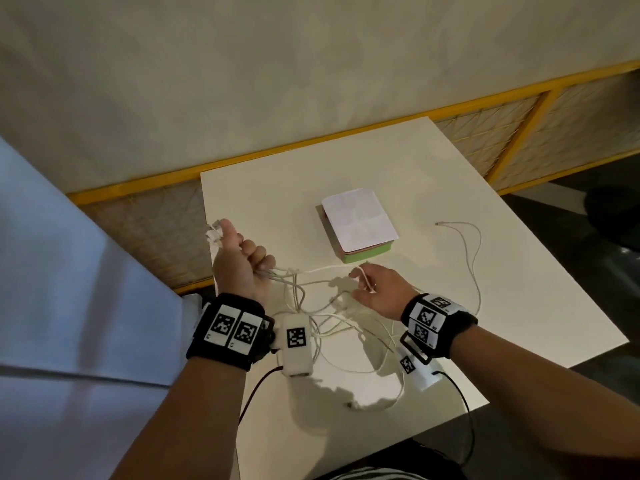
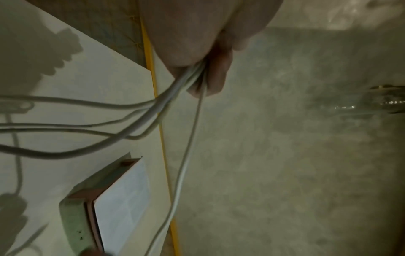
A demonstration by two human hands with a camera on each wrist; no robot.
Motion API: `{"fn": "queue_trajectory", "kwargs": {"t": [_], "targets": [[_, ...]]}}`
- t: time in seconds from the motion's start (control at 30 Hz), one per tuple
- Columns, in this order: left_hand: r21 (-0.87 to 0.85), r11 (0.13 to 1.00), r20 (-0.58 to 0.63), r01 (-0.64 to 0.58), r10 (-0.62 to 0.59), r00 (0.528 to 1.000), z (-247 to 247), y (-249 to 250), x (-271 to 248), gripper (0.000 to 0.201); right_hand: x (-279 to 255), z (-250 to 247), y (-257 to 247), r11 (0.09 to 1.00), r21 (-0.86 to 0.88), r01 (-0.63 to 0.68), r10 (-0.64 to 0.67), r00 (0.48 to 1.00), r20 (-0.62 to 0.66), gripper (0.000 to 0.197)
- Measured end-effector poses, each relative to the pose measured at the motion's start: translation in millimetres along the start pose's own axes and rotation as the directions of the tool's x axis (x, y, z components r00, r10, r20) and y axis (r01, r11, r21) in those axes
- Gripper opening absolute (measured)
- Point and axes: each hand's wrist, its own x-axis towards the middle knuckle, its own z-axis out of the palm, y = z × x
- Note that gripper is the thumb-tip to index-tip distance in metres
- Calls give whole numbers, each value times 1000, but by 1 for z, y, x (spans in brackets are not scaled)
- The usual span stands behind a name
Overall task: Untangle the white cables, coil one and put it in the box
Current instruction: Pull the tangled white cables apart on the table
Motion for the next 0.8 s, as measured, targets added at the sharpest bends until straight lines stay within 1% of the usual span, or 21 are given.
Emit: {"fn": "queue_trajectory", "kwargs": {"t": [0.07,0.17,0.23,0.3,0.4,0.47,0.53,0.6,0.63,0.7,0.73,0.8], "targets": [[-2,1000,7,8,-8,1000,4,0,-4,40,6,-7,-15,1000,-7,-1,1,1000,3,15],[-51,998,-9,-27,26,1000,2,18,-1,39,8,-18,-15,999,-10,-37,38,992,118,24],[-102,993,-29,-61,58,998,-1,36,4,41,4,-23,0,991,-122,-59,79,982,170,26],[-134,988,-35,-75,71,997,-5,50,5,41,-3,-24,21,964,-253,-81,128,976,176,20],[-144,985,-49,-92,86,995,-8,55,4,42,-13,-20,52,931,-322,-170,221,967,129,10],[-133,987,-44,-94,89,995,-10,52,3,43,-16,-16,68,909,-336,-247,288,955,76,17],[-134,987,-28,-94,91,995,-11,48,4,43,-16,-11,78,896,-351,-274,312,949,55,24],[-138,986,-25,-92,89,996,-12,45,3,42,-14,-9,85,882,-351,-313,334,943,-1,25],[-141,986,-25,-90,87,996,-12,46,3,42,-13,-10,89,874,-333,-353,358,932,-47,26],[-159,983,-32,-92,88,996,-14,52,5,43,-15,-16,100,836,-312,-452,431,892,-138,34],[-168,981,-34,-96,91,995,-15,56,6,43,-16,-20,106,807,-321,-496,475,868,-147,38],[-178,979,-25,-101,98,995,-18,65,8,42,-21,-27,117,773,-359,-522,514,848,-126,36]]}}
